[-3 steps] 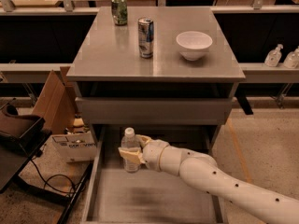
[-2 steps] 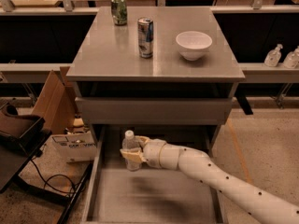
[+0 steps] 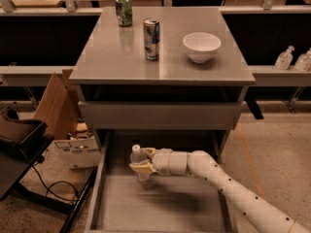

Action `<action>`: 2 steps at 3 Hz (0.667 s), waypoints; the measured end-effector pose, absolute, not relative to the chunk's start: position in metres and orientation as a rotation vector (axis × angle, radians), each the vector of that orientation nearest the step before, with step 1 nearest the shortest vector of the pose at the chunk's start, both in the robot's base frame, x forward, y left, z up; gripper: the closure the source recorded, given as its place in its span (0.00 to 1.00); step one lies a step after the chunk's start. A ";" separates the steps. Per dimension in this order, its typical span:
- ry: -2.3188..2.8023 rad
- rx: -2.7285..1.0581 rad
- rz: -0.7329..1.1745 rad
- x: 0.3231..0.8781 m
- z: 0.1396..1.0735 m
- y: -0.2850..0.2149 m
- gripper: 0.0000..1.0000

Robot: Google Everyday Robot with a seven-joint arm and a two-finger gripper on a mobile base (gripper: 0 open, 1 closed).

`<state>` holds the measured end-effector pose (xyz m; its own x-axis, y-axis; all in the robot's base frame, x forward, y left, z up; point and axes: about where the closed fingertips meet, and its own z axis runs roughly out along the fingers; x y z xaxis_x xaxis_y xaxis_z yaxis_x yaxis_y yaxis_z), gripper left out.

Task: Place blue plastic bottle into middle drawer

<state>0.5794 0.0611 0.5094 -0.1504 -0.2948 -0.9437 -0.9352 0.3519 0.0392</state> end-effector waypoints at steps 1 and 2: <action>1.632 -1.122 0.896 0.575 0.473 0.052 1.00; 1.601 -1.039 0.969 0.565 0.449 0.045 1.00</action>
Offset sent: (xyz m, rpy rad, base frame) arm -0.0255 -0.0301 -0.0905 0.2374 0.0604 -0.0035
